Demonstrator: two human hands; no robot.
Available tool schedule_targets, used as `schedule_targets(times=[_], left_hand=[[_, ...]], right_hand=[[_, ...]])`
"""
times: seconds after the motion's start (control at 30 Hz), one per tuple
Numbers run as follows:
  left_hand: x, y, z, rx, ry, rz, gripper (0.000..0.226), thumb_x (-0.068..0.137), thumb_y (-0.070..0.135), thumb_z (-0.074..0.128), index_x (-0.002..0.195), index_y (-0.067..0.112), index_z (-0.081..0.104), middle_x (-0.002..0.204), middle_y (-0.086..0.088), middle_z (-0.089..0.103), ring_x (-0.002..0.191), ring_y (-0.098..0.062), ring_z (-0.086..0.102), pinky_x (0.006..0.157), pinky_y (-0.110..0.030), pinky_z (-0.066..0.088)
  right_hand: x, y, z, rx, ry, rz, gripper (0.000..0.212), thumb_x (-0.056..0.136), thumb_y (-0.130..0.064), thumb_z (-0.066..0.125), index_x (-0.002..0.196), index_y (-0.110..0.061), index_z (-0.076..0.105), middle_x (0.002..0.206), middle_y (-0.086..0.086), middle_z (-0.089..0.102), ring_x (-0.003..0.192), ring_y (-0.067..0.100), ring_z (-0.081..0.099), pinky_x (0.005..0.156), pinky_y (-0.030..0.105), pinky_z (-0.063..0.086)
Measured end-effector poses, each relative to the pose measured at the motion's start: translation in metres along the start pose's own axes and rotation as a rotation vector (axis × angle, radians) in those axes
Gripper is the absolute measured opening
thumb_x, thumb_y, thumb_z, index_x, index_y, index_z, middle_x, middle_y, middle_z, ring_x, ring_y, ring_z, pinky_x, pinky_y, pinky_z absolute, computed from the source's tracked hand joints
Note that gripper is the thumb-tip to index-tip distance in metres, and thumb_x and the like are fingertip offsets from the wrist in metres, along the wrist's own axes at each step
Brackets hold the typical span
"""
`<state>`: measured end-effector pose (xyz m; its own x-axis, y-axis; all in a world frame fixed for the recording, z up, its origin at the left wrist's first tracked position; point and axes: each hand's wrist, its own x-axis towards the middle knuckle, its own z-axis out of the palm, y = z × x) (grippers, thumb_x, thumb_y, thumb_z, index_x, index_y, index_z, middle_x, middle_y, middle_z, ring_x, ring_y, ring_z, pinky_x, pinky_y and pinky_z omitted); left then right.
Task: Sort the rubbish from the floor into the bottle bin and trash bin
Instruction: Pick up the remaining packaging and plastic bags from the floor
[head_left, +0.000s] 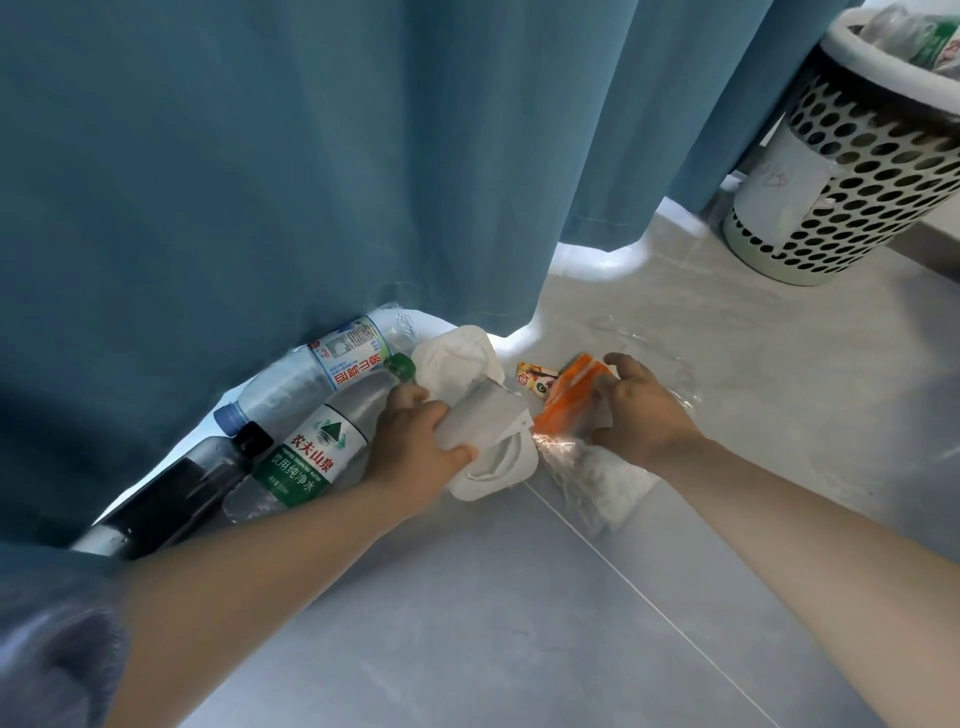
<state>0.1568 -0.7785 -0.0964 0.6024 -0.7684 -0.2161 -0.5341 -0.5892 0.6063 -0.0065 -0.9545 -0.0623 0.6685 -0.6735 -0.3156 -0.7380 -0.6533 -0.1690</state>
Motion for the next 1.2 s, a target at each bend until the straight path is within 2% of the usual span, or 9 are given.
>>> schedule_targets(times=[0.13, 0.2, 0.27, 0.33, 0.5, 0.67, 0.93, 1.07, 1.2], left_hand=[[0.007, 0.002, 0.008, 0.01, -0.037, -0.12, 0.05, 0.073, 0.043, 0.076, 0.107, 0.01, 0.061, 0.134, -0.007, 0.03, 0.118, -0.025, 0.044, 0.099, -0.029, 0.039], [0.008, 0.0, 0.012, -0.009, -0.055, -0.163, 0.056, 0.071, 0.045, 0.077, 0.112, 0.012, 0.059, 0.129, -0.008, 0.035, 0.114, -0.026, 0.048, 0.097, -0.03, 0.043], [0.011, -0.002, 0.016, -0.045, -0.057, -0.19, 0.063, 0.065, 0.048, 0.079, 0.114, 0.014, 0.058, 0.123, -0.008, 0.046, 0.108, -0.026, 0.053, 0.092, -0.035, 0.048], [0.013, -0.003, 0.017, -0.086, -0.059, -0.209, 0.069, 0.061, 0.05, 0.081, 0.116, 0.016, 0.057, 0.117, -0.008, 0.055, 0.104, -0.027, 0.057, 0.088, -0.038, 0.052], [0.013, -0.006, 0.018, -0.058, -0.08, -0.208, 0.071, 0.065, 0.045, 0.081, 0.121, 0.014, 0.051, 0.124, -0.007, 0.055, 0.114, -0.027, 0.053, 0.093, -0.038, 0.048], [0.0, -0.011, 0.024, -0.043, -0.108, -0.226, 0.07, 0.066, 0.045, 0.08, 0.12, 0.013, 0.049, 0.127, -0.008, 0.051, 0.117, -0.028, 0.049, 0.097, -0.04, 0.045], [-0.014, -0.012, 0.02, -0.102, -0.114, -0.234, 0.087, 0.063, 0.037, 0.085, 0.125, 0.016, 0.027, 0.127, -0.007, 0.051, 0.113, -0.029, 0.052, 0.09, -0.038, 0.049], [-0.018, -0.014, 0.018, -0.041, -0.184, -0.22, 0.117, 0.064, 0.041, 0.084, 0.144, 0.021, 0.002, 0.133, -0.005, 0.045, 0.116, -0.028, 0.051, 0.089, -0.037, 0.049], [-0.025, -0.022, 0.016, -0.072, -0.177, -0.2, 0.112, 0.065, 0.037, 0.084, 0.144, 0.02, 0.006, 0.131, -0.003, 0.045, 0.113, -0.027, 0.052, 0.088, -0.038, 0.051]], right_hand=[[0.01, 0.0, 0.012, 0.145, -0.047, 0.036, 0.088, 0.078, -0.02, 0.069, 0.148, -0.024, 0.016, 0.157, 0.002, 0.011, 0.136, 0.03, 0.037, 0.103, 0.037, 0.039], [0.012, 0.002, 0.021, 0.164, -0.104, 0.069, 0.095, 0.083, -0.021, 0.063, 0.151, -0.029, -0.003, 0.16, 0.0, 0.003, 0.136, 0.031, 0.039, 0.105, 0.04, 0.039], [0.014, 0.005, 0.026, 0.146, -0.095, 0.055, 0.098, 0.083, -0.026, 0.063, 0.152, -0.028, -0.007, 0.159, 0.002, 0.009, 0.136, 0.031, 0.036, 0.107, 0.041, 0.039], [0.015, 0.009, 0.027, 0.076, -0.099, 0.02, 0.1, 0.08, -0.032, 0.068, 0.152, -0.029, -0.001, 0.157, 0.001, 0.013, 0.139, 0.031, 0.027, 0.109, 0.043, 0.035], [0.01, 0.007, 0.025, -0.147, -0.168, -0.08, 0.114, 0.058, -0.052, 0.08, 0.149, -0.033, 0.015, 0.151, 0.0, 0.012, 0.141, 0.026, 0.007, 0.11, 0.046, 0.029], [0.004, 0.003, 0.026, -0.195, -0.154, -0.115, 0.117, 0.05, -0.057, 0.082, 0.145, -0.025, 0.023, 0.15, -0.003, 0.022, 0.141, 0.022, 0.016, 0.113, 0.042, 0.027], [-0.01, 0.001, 0.033, -0.283, -0.184, -0.069, 0.129, 0.043, -0.069, 0.078, 0.148, -0.034, 0.011, 0.135, 0.002, 0.03, 0.126, 0.027, 0.032, 0.107, 0.04, 0.035], [-0.016, 0.0, 0.035, -0.304, -0.166, -0.085, 0.117, 0.044, -0.07, 0.077, 0.142, -0.03, 0.026, 0.128, 0.002, 0.035, 0.125, 0.026, 0.032, 0.108, 0.039, 0.03], [-0.023, -0.002, 0.035, -0.294, -0.14, -0.106, 0.102, 0.05, -0.066, 0.077, 0.136, -0.026, 0.04, 0.128, 0.0, 0.038, 0.125, 0.023, 0.034, 0.109, 0.036, 0.027]])
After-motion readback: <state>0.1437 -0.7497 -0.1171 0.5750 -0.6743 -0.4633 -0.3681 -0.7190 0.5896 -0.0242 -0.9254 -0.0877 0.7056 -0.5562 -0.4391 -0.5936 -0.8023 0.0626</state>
